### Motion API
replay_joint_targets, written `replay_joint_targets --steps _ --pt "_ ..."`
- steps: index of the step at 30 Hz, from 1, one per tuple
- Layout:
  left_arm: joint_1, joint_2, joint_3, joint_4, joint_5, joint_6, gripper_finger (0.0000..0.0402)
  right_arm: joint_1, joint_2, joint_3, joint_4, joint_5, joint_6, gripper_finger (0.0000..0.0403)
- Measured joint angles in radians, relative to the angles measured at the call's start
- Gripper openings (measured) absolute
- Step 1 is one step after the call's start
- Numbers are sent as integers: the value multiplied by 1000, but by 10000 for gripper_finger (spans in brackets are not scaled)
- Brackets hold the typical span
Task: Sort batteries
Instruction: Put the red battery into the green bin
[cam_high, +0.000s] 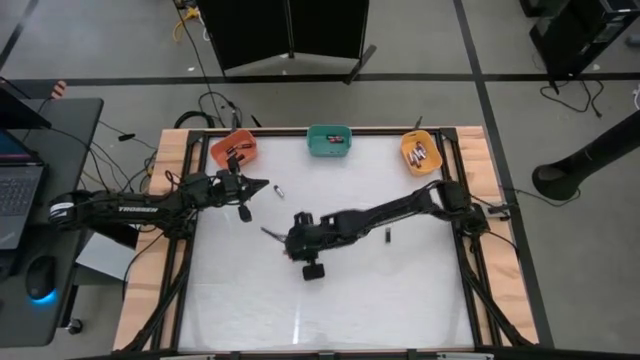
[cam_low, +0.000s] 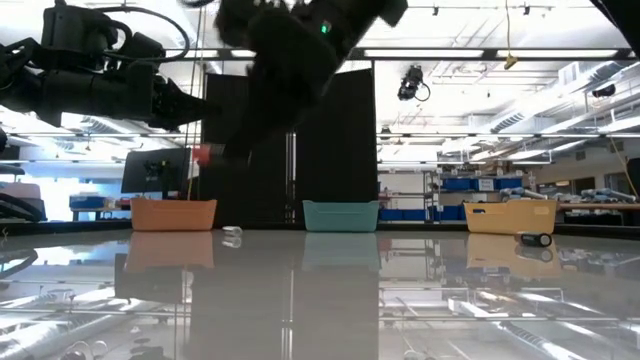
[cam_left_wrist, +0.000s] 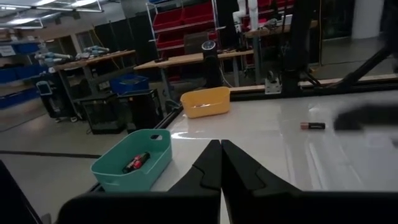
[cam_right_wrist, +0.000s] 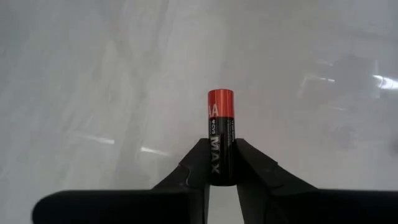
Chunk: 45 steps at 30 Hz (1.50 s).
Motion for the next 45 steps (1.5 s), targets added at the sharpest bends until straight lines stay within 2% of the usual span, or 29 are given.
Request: replay_joint_targets --steps 10,22,27,32,36,45 --pt "0 0 0 0 -14 -5 8 -184 -162 2 -187 128 -4 59" --pt "0 0 0 -5 -13 -12 8 -494 -162 2 -304 131 -202 59" --pt "0 0 0 -16 -13 -13 8 -629 -163 -6 -265 70 -282 59" --pt "0 0 0 -32 -12 -13 8 -733 -157 -79 -176 -9 -346 59" --pt "0 0 0 -19 -10 -13 8 -781 -96 -87 -132 -32 -383 59" --pt "0 0 0 -8 -10 -13 8 -832 33 1 -128 -100 -440 59"
